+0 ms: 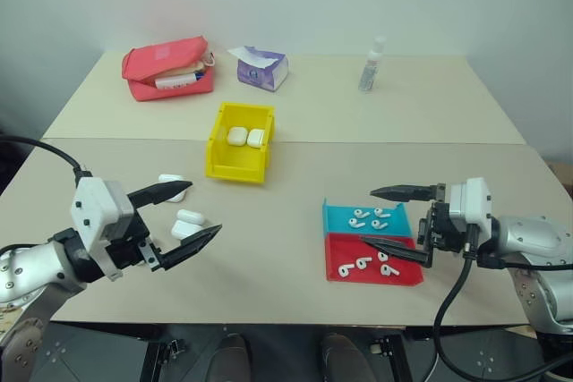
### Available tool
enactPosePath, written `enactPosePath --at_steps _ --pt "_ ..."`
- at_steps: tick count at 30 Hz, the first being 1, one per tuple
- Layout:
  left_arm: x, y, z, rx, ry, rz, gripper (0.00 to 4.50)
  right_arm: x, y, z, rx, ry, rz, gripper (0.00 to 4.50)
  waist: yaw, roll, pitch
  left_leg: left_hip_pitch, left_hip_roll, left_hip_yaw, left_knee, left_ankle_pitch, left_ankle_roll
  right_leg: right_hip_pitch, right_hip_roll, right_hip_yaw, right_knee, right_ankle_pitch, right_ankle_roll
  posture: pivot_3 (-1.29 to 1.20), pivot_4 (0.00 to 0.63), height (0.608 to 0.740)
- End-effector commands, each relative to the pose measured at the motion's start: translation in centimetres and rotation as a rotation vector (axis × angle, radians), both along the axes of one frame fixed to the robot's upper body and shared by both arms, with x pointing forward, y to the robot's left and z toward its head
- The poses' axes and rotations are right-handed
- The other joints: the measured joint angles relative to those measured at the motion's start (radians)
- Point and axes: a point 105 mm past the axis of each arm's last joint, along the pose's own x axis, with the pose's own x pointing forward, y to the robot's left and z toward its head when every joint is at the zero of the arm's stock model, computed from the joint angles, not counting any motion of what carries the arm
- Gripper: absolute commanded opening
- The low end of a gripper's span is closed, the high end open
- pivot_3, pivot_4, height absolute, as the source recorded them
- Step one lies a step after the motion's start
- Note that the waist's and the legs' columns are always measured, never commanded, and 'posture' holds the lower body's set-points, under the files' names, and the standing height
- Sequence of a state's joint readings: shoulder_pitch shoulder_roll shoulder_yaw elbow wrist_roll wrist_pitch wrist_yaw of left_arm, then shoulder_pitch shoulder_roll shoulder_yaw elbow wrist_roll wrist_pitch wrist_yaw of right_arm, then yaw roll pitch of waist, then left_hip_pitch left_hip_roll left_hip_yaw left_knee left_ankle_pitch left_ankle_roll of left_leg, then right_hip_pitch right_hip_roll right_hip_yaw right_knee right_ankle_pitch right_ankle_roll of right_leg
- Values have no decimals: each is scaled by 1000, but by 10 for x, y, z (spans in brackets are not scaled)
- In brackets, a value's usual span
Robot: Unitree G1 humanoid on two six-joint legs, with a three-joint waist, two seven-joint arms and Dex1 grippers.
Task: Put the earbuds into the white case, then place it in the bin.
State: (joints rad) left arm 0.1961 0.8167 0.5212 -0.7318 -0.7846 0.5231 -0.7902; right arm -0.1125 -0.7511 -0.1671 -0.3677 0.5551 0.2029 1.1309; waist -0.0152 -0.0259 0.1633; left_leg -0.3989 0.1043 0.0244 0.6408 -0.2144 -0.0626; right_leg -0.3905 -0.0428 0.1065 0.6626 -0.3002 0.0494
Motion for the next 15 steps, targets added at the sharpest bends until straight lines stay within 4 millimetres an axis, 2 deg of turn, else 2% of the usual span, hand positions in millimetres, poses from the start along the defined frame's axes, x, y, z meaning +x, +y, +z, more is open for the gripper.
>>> enactPosePath --at_steps 1,13,15 --pt "-4 -3 8 -2 -30 -13 4474 -4 2 8 4 -37 13 4472 0 0 0 0 0 0 0 0 0 0 0 0 0 0 0 0 150 740" --pt "4 3 15 -20 -18 53 4474 1 3 10 20 -39 -5 4472 0 0 0 0 0 0 0 0 0 0 0 0 0 0 0 0 150 740" --pt "8 6 16 -27 56 82 4474 4 5 13 29 -51 -8 4472 0 0 0 0 0 0 0 0 0 0 0 0 0 0 0 0 150 740"
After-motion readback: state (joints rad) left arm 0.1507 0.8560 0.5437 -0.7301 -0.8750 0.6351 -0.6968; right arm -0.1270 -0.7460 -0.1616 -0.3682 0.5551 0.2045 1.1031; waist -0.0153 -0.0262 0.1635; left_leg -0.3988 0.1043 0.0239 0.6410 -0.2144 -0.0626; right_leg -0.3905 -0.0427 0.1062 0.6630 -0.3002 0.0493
